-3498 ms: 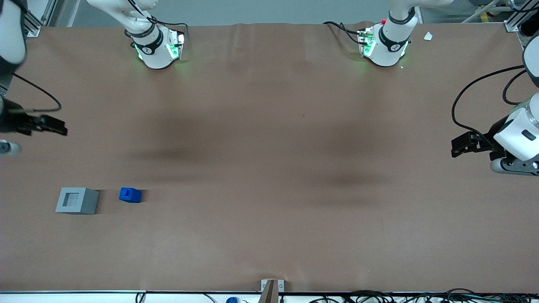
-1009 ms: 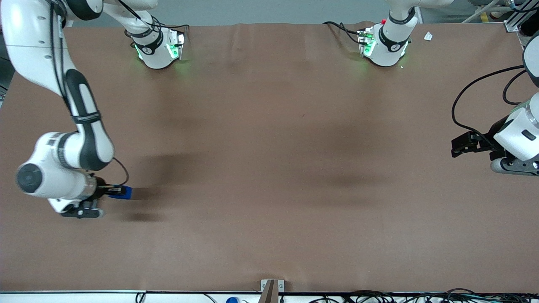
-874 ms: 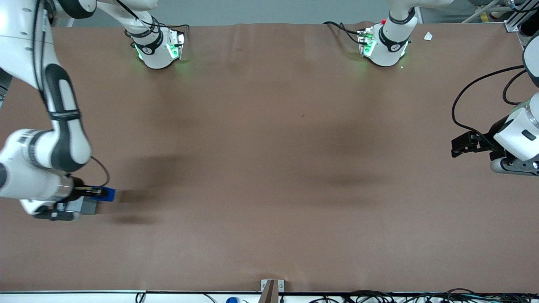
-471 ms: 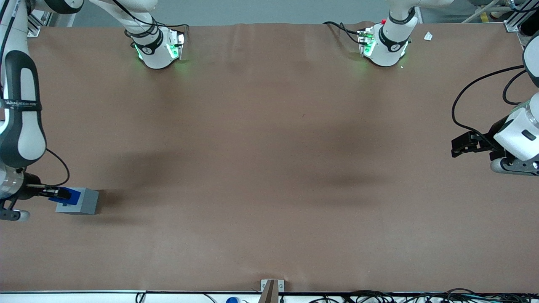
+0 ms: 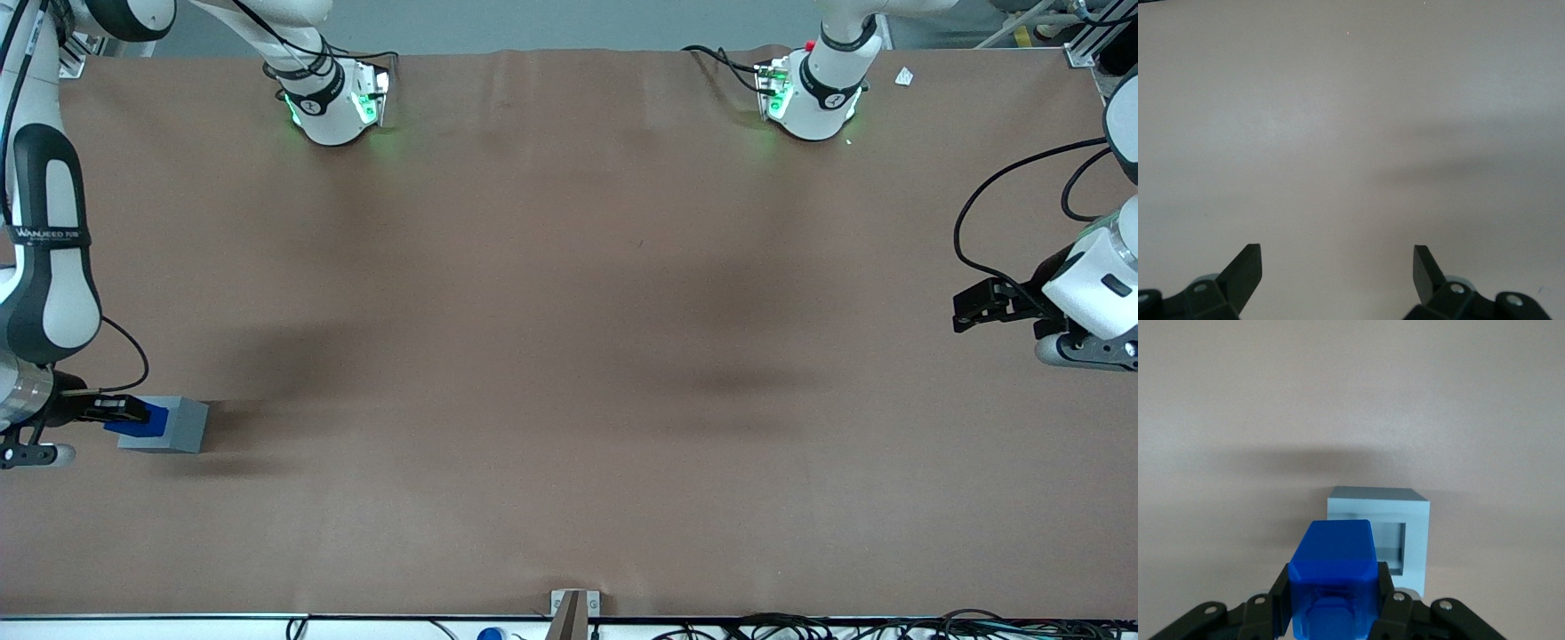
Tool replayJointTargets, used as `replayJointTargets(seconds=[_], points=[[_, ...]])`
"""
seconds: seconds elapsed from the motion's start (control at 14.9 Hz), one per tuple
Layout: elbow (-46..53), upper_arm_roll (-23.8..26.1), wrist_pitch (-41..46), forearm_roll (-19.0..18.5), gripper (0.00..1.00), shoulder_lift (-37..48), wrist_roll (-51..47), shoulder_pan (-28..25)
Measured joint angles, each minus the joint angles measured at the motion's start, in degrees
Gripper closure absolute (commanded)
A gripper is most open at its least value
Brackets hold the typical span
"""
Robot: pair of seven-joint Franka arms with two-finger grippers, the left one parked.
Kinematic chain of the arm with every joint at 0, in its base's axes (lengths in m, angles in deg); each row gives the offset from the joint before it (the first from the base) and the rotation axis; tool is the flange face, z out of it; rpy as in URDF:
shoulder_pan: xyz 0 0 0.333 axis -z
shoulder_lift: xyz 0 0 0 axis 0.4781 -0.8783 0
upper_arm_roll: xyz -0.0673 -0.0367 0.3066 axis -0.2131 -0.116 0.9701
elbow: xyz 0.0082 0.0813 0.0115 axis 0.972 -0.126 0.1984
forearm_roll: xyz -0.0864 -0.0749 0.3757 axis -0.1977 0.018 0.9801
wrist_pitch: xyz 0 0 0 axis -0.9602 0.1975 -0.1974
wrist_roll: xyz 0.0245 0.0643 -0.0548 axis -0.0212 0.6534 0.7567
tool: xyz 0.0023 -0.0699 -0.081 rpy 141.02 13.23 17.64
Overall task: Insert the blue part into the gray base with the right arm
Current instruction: 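Carry the blue block over the gray base's square hole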
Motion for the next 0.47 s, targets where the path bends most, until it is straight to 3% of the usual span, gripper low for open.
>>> replayJointTargets(seconds=[0.47], points=[[0.0, -0.1, -0.3, 0.0, 1.0, -0.5, 2.3, 1.1]])
